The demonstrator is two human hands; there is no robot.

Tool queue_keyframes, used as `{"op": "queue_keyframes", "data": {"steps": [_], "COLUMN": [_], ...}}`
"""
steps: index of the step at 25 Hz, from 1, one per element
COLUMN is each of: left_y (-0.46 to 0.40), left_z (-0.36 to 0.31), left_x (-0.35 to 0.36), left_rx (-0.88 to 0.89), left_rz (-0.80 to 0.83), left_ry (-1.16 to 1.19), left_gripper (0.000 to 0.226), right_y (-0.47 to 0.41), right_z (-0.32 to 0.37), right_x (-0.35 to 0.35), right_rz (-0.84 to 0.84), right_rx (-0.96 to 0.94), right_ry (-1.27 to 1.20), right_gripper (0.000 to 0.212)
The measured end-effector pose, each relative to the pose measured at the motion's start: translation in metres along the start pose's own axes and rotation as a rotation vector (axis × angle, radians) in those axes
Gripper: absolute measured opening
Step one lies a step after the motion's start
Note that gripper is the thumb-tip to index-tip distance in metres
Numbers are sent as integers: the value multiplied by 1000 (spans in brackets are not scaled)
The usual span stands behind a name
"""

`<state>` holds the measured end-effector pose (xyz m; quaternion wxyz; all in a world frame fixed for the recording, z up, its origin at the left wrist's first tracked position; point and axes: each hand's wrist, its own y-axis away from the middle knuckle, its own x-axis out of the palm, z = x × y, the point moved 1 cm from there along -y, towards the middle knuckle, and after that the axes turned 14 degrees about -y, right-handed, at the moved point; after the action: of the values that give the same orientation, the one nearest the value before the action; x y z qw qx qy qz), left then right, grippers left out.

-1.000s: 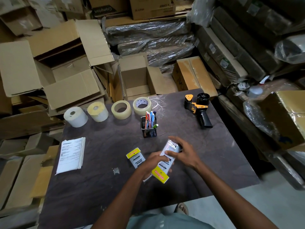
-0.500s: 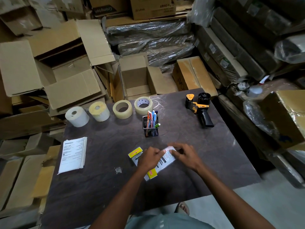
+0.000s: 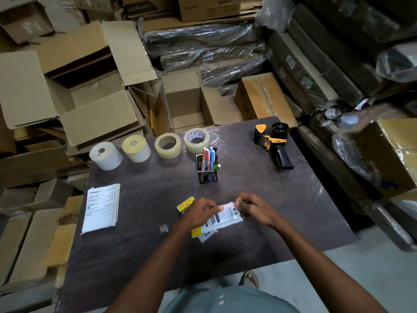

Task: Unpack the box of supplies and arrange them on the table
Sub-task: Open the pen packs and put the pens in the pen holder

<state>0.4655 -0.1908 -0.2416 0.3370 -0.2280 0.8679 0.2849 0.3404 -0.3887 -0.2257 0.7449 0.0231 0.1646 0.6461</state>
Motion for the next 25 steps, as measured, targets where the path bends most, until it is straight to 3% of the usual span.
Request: {"op": "queue_keyframes", "data": {"steps": [4,9,13,17,21,25], "left_y": [2,1,1,2,7,14], "left_z": [-1,-7,-8,-9,-11,-20], "left_x": [3,-3,-2,-2,0,-1], "left_rx": [0,-89,-103,-110,-113,-108], "left_rz": [-22,-118,-101,-102,-86,-79], "left_ry": [-66,-231,-202,-189,-163,-158], "left_gripper": [43,49,50,47,44,61], "right_y": [1,-2,1,-4,-2,2], "right_z": [0,-6,-5,-6,-8,-7], "right_x": [8,8,8,0,-9,-3], "right_rz": [-97,-248,-228,-291,-329,-338], "right_rx": [-4,8,12,17,-15,-138], "right_ry": [56,-20,-22,-115,101,310], "right_gripper": [24,21,34,34,31,24]}}
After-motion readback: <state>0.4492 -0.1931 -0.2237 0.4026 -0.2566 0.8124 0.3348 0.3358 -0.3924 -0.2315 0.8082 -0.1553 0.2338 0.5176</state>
